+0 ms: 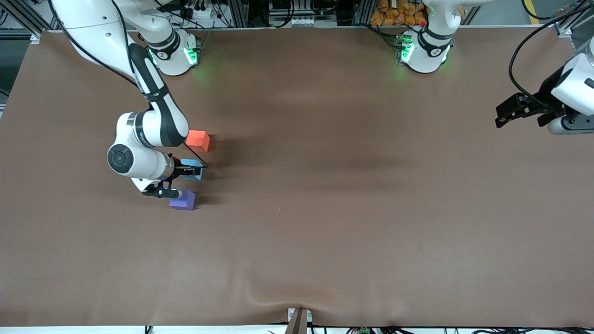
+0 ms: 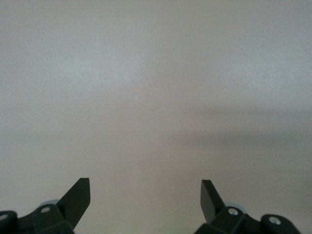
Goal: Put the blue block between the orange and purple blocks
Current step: 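Open the right gripper and draw the right arm back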
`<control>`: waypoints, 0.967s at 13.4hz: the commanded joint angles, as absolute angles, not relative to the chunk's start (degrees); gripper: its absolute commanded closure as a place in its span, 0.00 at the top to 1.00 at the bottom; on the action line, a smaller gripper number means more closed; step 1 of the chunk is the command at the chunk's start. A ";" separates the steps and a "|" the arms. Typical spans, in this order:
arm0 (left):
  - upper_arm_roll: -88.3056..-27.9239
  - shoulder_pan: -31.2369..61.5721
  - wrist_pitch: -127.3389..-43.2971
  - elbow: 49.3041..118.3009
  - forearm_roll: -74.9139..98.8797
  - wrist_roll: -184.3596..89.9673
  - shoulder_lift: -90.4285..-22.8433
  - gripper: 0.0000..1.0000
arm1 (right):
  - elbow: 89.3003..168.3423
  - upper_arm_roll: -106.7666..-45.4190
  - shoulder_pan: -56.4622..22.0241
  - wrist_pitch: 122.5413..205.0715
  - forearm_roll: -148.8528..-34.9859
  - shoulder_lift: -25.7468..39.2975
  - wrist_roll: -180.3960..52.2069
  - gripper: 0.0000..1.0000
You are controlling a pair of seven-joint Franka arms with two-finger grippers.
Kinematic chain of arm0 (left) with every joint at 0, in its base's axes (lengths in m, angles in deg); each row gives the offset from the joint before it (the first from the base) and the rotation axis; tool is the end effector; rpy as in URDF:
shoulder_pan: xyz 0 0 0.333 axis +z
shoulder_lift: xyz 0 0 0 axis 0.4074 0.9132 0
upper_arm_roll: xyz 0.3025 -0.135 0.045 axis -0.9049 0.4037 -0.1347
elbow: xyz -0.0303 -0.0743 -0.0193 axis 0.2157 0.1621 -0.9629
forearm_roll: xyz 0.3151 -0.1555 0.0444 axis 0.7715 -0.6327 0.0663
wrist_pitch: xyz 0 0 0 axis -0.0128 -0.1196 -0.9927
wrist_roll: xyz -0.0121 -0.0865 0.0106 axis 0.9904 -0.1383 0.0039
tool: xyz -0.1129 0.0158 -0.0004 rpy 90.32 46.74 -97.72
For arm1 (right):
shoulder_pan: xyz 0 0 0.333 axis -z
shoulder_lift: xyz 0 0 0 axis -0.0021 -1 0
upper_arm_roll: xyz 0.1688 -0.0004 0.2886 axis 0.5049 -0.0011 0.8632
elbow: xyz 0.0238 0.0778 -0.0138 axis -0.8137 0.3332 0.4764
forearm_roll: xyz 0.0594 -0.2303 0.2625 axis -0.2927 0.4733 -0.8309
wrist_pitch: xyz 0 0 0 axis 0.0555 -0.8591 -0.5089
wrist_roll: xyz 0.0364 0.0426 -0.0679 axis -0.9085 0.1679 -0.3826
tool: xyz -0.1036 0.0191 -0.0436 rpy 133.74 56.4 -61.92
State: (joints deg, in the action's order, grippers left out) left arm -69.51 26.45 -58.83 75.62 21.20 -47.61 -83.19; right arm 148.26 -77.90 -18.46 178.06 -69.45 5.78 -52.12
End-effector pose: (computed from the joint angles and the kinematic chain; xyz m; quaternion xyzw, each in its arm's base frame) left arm 0.5086 -0.0396 0.6345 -0.9999 -0.0140 -0.0001 0.0030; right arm 0.5368 0.1150 0.2495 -0.9907 0.0523 0.1181 0.0429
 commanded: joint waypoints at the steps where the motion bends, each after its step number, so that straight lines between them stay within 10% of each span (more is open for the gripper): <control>1: -68.88 27.91 -57.98 75.58 20.27 -48.73 -84.10 1.00 | 146.35 -77.76 -17.88 175.12 -70.19 7.11 -52.82 1.00; 13: -68.71 27.91 -59.38 75.58 20.36 -48.73 -83.49 1.00 | 127.02 -76.81 -1.28 144.71 -60.00 28.64 -64.58 1.00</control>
